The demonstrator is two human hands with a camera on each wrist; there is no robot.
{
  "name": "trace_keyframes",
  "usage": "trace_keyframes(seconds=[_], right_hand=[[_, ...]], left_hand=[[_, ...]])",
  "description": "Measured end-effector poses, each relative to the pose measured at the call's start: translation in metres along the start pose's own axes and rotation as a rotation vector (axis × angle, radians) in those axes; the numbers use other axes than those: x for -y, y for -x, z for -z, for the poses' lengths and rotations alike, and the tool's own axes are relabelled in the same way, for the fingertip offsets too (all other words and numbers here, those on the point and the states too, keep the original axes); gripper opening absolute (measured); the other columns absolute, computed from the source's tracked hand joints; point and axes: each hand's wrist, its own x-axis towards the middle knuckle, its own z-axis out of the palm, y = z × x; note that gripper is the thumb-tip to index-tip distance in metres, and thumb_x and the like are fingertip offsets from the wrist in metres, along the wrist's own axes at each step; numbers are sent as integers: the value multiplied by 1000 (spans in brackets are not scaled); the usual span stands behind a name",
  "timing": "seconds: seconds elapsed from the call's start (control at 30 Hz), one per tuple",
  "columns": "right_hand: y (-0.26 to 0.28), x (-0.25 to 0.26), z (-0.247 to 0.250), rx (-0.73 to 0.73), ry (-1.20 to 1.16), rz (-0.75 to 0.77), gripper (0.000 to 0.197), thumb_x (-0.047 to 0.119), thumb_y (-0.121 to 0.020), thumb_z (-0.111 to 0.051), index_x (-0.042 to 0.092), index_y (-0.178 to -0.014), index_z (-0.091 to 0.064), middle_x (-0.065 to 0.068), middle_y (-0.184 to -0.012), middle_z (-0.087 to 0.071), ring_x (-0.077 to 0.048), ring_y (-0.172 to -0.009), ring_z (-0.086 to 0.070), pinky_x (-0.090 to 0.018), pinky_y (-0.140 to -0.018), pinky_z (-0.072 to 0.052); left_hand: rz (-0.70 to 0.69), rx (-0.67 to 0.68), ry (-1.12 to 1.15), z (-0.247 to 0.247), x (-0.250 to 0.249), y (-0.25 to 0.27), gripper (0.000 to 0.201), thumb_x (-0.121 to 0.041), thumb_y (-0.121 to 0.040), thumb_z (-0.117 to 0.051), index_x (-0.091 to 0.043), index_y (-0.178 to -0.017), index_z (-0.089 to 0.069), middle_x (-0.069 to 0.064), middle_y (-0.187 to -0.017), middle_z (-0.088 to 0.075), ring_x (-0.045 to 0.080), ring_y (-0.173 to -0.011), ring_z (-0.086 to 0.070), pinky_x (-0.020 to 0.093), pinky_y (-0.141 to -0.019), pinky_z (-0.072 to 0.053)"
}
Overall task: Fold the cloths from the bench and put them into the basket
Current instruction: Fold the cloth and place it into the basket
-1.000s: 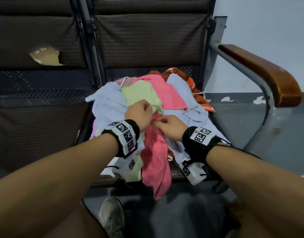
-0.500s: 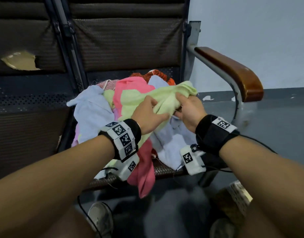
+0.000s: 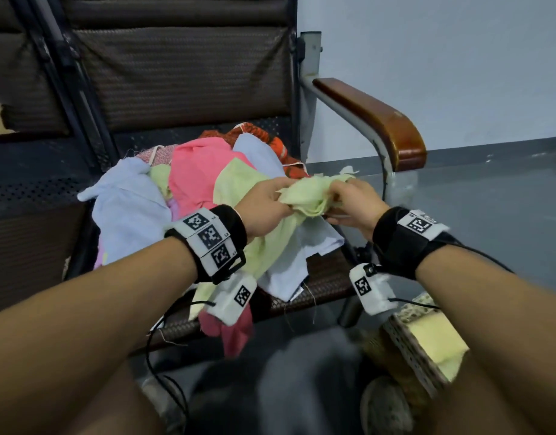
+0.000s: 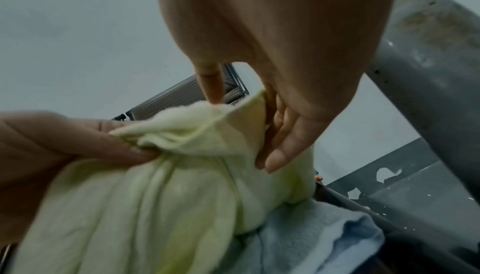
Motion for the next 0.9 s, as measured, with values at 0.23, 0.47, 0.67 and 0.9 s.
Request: trace_keyframes(seconds=[0.23, 0.47, 0.67, 0.9], right_hand=[[-8, -8, 4, 24, 279, 190, 48, 24, -90, -66, 28, -136, -51, -7, -133, -60, -23, -116, -62, -42, -99, -52], [-3, -20, 3, 147, 911, 362, 43, 42, -93, -64, -1, -95, -67, -17, -93, -68, -32, -88, -63, -43, -85, -51], [-6, -1, 5, -88, 822, 419, 33, 34, -91, -61, 8, -71, -62, -14, -77, -66, -29, -78, -61, -38, -72, -49], [6, -2, -5, 44, 706, 648, 26, 31, -98, -58, 15, -80, -50, 3, -66, -50, -14, -63, -45, -32, -62, -36]], left_hand=[[-23, -96, -272, -12, -1, -5, 30, -22, -101, -48, -17, -84, -72, -1, -83, -67, 26, -86, -59, 32, -75, -42], [-64, -254, -229, 3, -6, -11, 37, -28, -104, -44, -2, -88, -66, 7, -86, -65, 23, -84, -58, 43, -85, -48], [11, -426, -218, 26, 8, -16, 38, -4, -96, -40, -12, -119, -69, 9, -126, -66, 26, -121, -57, 40, -106, -43], [134, -235, -575, 29, 25, -16, 34, -34, -80, -78, -18, -64, -53, -3, -70, -55, 15, -65, -48, 29, -54, -33]])
